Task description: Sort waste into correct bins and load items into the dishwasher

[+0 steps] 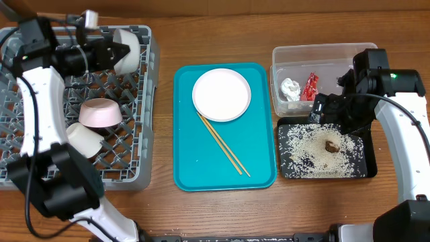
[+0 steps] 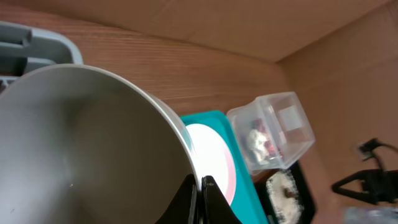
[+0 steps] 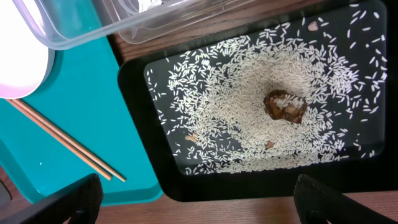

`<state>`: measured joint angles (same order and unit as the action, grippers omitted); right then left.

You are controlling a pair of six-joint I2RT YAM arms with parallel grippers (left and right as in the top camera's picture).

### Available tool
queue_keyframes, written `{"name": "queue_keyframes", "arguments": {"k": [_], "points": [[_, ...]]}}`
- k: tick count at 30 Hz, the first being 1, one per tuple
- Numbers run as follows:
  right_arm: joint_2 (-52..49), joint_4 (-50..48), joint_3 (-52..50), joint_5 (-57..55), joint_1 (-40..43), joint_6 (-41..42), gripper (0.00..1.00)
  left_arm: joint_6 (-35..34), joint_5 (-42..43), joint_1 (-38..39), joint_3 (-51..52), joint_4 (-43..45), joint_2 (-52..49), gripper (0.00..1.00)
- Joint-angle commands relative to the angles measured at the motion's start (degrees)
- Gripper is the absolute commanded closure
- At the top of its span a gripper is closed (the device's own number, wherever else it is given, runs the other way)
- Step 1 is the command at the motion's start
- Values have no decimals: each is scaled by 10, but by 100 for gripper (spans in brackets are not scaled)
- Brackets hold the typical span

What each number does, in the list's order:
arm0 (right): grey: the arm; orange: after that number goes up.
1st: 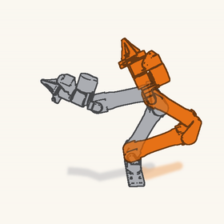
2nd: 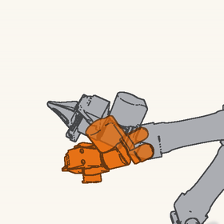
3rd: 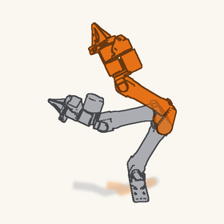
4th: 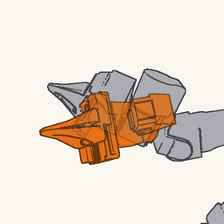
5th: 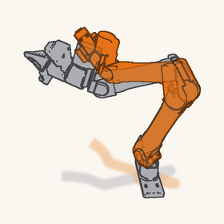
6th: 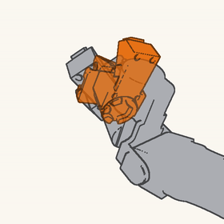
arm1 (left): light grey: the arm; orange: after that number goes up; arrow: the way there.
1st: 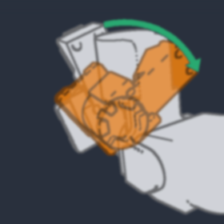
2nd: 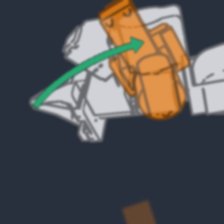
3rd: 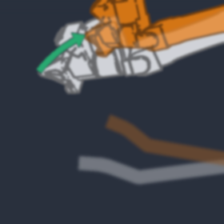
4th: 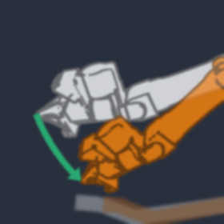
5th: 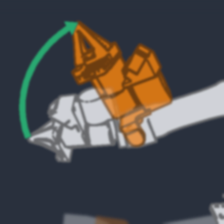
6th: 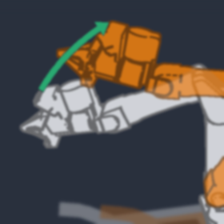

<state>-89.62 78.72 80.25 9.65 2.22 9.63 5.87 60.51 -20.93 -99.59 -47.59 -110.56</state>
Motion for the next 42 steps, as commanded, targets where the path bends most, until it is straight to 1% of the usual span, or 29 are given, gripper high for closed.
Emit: {"name": "queue_keyframes", "arguments": {"k": [1, 2, 9, 10, 12, 13, 15, 17, 19, 20, 21, 23, 24, 26, 30, 33, 34, 36, 39, 42], "points": [[16, -1, 5, 2, 1, 2, 0, 19, 131, -27, -1, 13, -54, 96], [16, -1, 5, 2, 1, 2, 0, 19, 153, -35, -1, 16, -71, 96], [16, 0, 5, 2, 1, 2, 0, 19, 230, -76, -1, 20, -148, 96], [16, 1, 5, 2, 1, 2, 0, 18, 236, -92, 0, 19, -158, 96], [16, 0, 5, 2, 1, 2, 0, 18, 236, -109, 0, 15, -161, 93], [16, 0, 5, 2, 1, 2, 0, 18, 236, -119, 0, 13, -161, 88], [16, 0, 5, 2, 1, 2, 0, 17, 249, -141, -1, 7, -161, 69], [16, 0, 5, 2, 1, 2, 0, 14, 270, -162, -1, -7, -161, 53], [16, 0, 5, 2, 1, 2, 0, 14, 277, -182, -1, -24, -160, 32], [16, 0, 5, 2, 1, 2, 0, 15, 279, -192, -1, -38, -158, 23], [16, 1, 5, 2, 1, 2, 0, 28, 279, -205, -1, -61, -152, 12], [16, 1, 5, 2, 1, 2, 0, 58, 277, -215, -1, -89, -135, 0], [16, 1, 5, 2, 1, 2, 0, 68, 273, -217, -1, -97, -125, 0], [16, 3, 5, 2, 1, 2, 0, 75, 248, -219, -1, -108, -101, 0], [16, 7, 5, 2, 1, 2, 0, 64, 126, -209, -1, -127, -23, 0], [16, 9, 5, 2, 1, 2, 0, 17, 31, -183, -1, -145, 43, 0], [16, 10, 5, 2, 1, 2, 0, 5, 12, -174, -1, -151, 57, 0], [16, 13, 5, 2, 1, 2, 0, -45, -58, -141, -1, -175, 97, 0], [16, 20, 5, 2, 1, 2, 0, -121, -188, -72, -1, -223, 140, 0], [16, 27, 5, 2, 1, 2, 0, -192, -314, 15, -1, -276, 161, 0]]}}
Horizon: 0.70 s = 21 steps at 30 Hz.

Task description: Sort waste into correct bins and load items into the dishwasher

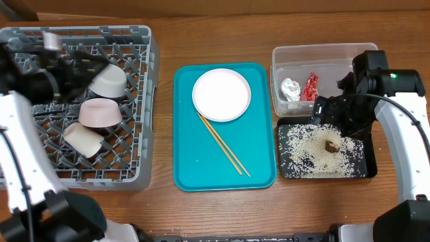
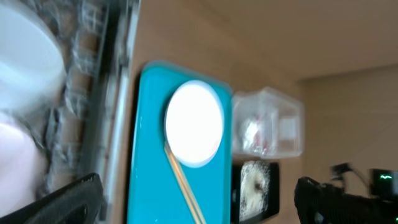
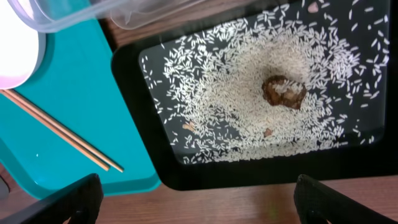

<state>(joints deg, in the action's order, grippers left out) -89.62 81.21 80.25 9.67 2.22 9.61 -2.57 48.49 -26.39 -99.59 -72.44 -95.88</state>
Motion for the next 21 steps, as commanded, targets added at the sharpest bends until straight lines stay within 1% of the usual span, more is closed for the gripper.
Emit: {"name": "queue_keyframes", "arguments": {"k": [1, 2, 3, 4, 8, 10, 14, 16, 21], "points": [[16, 3, 5, 2, 1, 2, 0, -129, -234, 108, 0, -45, 16, 0], [16, 3, 5, 2, 1, 2, 0, -149, -263, 137, 0, -56, 15, 0], [16, 3, 5, 2, 1, 2, 0, -202, -319, 208, 3, -82, 10, 0], [16, 3, 5, 2, 1, 2, 0, -223, -338, 240, 7, -89, 7, 0], [16, 6, 5, 2, 1, 2, 0, -277, -376, 354, 37, -72, -6, 0], [16, 7, 5, -2, 1, 2, 0, -318, -390, 405, 64, -54, -15, 0], [16, 10, 5, -7, 1, 2, 0, -379, -418, 482, 129, -10, -31, 0], [16, 12, 5, -11, 1, 2, 0, -409, -434, 507, 161, 14, -39, 2], [16, 11, 5, -11, 1, 2, 0, -429, -451, 554, 245, 101, -64, 8]]}}
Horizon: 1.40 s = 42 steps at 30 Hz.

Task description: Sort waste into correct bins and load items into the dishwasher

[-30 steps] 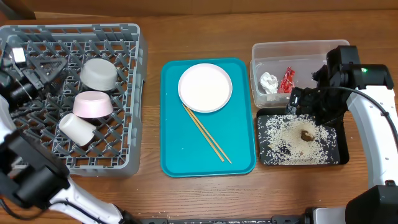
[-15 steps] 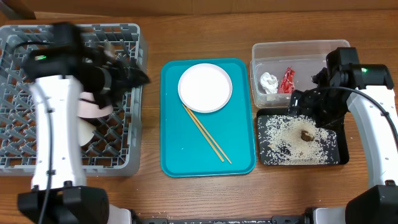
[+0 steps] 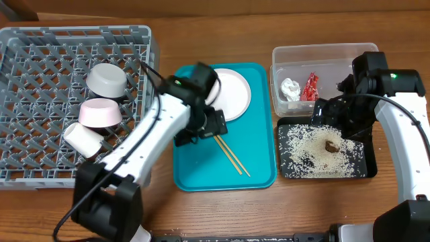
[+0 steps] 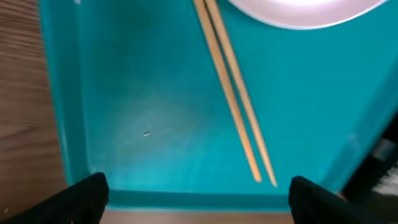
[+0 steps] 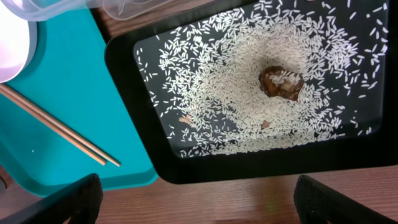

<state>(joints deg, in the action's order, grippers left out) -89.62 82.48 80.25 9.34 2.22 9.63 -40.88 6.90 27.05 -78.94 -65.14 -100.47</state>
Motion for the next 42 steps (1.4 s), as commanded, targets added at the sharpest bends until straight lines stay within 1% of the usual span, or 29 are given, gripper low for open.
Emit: {"name": "queue_keyframes", "arguments": {"k": [1, 4, 10, 14, 16, 17, 18, 19, 21, 22, 23, 25, 27, 28, 33, 35, 39, 42], "points": [[16, -3, 5, -8, 1, 2, 0, -45, -37, 26, 51, 46, -27, 9], [16, -3, 5, -8, 1, 2, 0, -45, -52, 43, 76, 79, -57, 9], [16, -3, 5, -8, 1, 2, 0, -41, -58, 54, 80, 120, -110, 7], [16, -3, 5, -8, 1, 2, 0, -41, -59, 55, 80, 114, -135, 8], [16, -3, 5, -8, 1, 2, 0, -41, -59, 55, 80, 103, -139, 12], [16, -3, 5, -8, 1, 2, 0, -41, -59, 55, 80, 96, -141, 16], [16, -3, 5, -8, 1, 2, 0, -41, -59, 55, 80, 92, -141, 25], [16, -4, 5, -8, 1, 2, 0, -41, -59, 55, 80, 86, -141, 37], [16, -6, 5, -8, 1, 2, 0, -41, -60, 55, 80, 82, -141, 54], [16, -7, 5, -8, 1, 2, 0, -41, -59, 55, 80, 81, -141, 65], [16, -7, 5, -8, 1, 2, 0, -41, -58, 55, 80, 81, -141, 73], [16, -6, 5, -8, 1, 2, 0, -41, -58, 55, 80, 81, -141, 78], [16, -5, 5, -8, 1, 2, 0, -41, -58, 54, 80, 79, -141, 93], [16, -4, 5, -8, 1, 2, 0, -42, -57, 53, 79, 76, -140, 96], [16, -4, 5, -8, 1, 2, 0, -41, -57, 32, 69, 49, -116, 96], [16, -4, 5, -8, 1, 2, 0, -28, -61, 20, 62, 39, -89, 96], [16, -3, 5, -8, 1, 2, 0, 53, -68, -10, 39, 21, -12, 96], [16, -3, 5, -8, 1, 2, 0, 111, -90, -40, 16, -3, 44, 96]]}}
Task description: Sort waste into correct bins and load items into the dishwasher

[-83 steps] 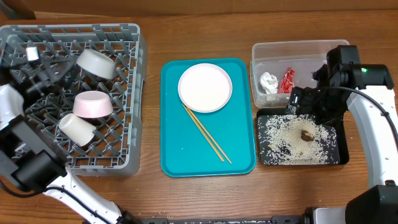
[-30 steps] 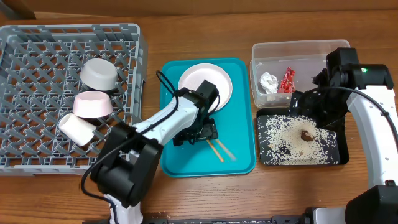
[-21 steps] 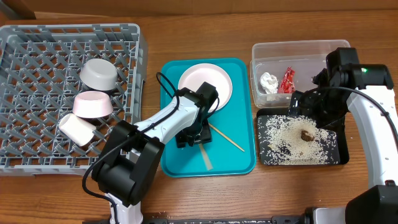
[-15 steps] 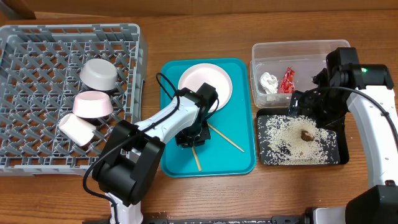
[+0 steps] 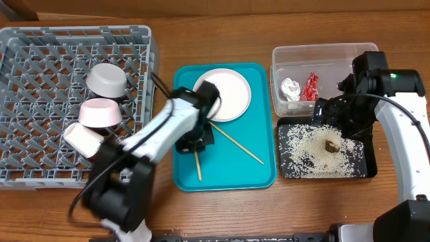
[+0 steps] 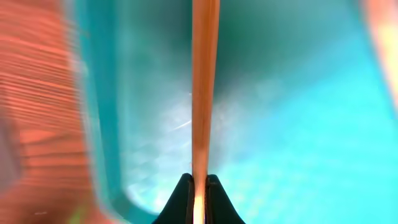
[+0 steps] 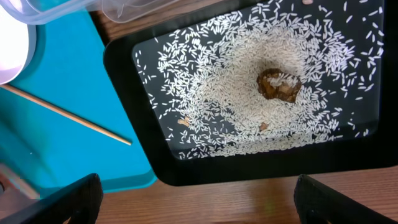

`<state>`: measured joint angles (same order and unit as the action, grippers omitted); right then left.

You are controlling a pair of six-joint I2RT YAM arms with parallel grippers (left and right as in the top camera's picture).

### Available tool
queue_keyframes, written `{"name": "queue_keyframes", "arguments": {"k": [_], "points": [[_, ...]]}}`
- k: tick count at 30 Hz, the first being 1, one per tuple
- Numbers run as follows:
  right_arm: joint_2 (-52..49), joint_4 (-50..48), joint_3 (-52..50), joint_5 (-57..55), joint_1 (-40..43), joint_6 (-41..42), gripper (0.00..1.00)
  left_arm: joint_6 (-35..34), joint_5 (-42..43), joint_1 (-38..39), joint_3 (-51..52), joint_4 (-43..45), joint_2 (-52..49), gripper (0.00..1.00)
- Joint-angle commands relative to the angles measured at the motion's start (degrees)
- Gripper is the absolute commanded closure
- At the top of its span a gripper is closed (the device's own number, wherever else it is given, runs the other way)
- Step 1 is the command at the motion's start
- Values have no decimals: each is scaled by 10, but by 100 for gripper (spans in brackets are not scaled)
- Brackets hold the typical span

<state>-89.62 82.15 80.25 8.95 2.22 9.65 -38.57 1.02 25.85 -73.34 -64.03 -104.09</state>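
Observation:
My left gripper [image 5: 199, 142] is over the teal tray [image 5: 255, 176], shut on one wooden chopstick [image 6: 204, 81] that juts toward the tray's front edge [image 5: 198, 166]. The second chopstick [image 5: 238, 143] lies slanted on the tray, below the white plate [image 5: 223, 94]. In the grey dish rack [image 5: 40, 171] sit a grey bowl [image 5: 107, 79], a pink bowl [image 5: 101, 113] and a white cup [image 5: 82, 140]. My right gripper [image 5: 336, 111] hangs open over the black tray [image 7: 127, 124] of rice and a brown lump [image 7: 280, 85].
A clear plastic bin [image 5: 322, 52] behind the black tray holds a white tissue [image 5: 290, 89] and a red wrapper [image 5: 310, 86]. Bare wooden table [image 7: 249, 205] shows in front of both trays. The rack fills the left side.
My left gripper was open above the two chopsticks lying side by side. Now it is shut on one, turned toward the tray's front; the other has shifted to the right.
My left gripper first held the grey bowl over the back of the rack. Then the bowl sat in the rack and the gripper was open. It then stood open over the teal tray, and now grips a chopstick. The right gripper stayed open over the rice tray.

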Motion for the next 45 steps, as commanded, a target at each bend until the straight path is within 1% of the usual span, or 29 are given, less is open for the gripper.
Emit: {"name": "queue_keyframes", "arguments": {"k": [1, 3, 5, 9, 12, 14, 17, 18, 19, 20, 21, 22, 24, 26, 28, 29, 30, 32, 34, 36, 39, 41, 43, 45], "points": [[16, 0, 5, -4, 1, 2, 0, 112, -35, -39, -47, -18, 95, 96], [16, 0, 5, -4, 1, 2, 0, 165, -49, -67, -62, -23, 124, 96], [16, 0, 5, -4, 1, 2, 0, 200, -75, -93, -71, -22, 143, 96], [16, 0, 5, -4, 1, 2, 0, 244, -145, -151, -72, -15, 156, 96], [16, 0, 5, -4, 1, 2, 0, 287, -153, -194, -68, 9, 149, 96], [16, 0, 5, -4, 1, 2, 0, 299, -153, -216, -67, 23, 143, 95], [16, 1, 5, -4, 1, 2, 0, 299, -151, -237, -67, 32, 133, 94], [16, 1, 5, -4, 1, 2, 0, 299, -151, -242, -67, 34, 129, 92], [16, 1, 5, -4, 1, 2, 0, 298, -149, -246, -67, 36, 127, 82], [16, 0, 5, -4, 1, 2, 0, 298, -145, -248, -67, 38, 126, 70], [16, 0, 5, -4, 1, 2, 0, 298, -142, -247, -67, 39, 126, 51], [16, 0, 5, -4, 1, 2, 0, 298, -138, -246, -67, 38, 126, 45], [16, 0, 5, -4, 1, 2, 0, 299, -119, -246, -67, 37, 126, 40], [16, 1, 5, -4, 1, 2, 0, 297, -60, -246, -68, 31, 126, 38], [16, 0, 5, -4, 1, 2, 0, 297, 20, -243, -68, 25, 126, 36], [16, 0, 5, -4, 1, 2, 0, 291, 90, -228, -67, 23, 126, 36], [16, 0, 5, -4, 1, 2, 0, 291, 111, -218, -67, 24, 126, 35], [16, -2, 5, -3, 1, 2, 0, 271, 136, -185, -67, 28, 126, 33], [16, -2, 5, -4, 1, 2, 0, 231, 133, -144, -64, 37, 126, 32], [16, -2, 5, -4, 1, 2, 0, 187, 124, -106, -55, 53, 126, 33], [16, -2, 5, -3, 1, 2, 0, 87, 76, -40, -30, 91, 124, 34], [16, -2, 5, -4, 1, 2, 0, 25, 45, 0, -12, 119, 118, 36], [16, -2, 5, -4, 1, 2, 0, -18, 23, 38, 4, 150, 106, 36], [16, -2, 5, -3, 1, 2, 0, -43, 6, 69, 11, 172, 87, 32]]}}
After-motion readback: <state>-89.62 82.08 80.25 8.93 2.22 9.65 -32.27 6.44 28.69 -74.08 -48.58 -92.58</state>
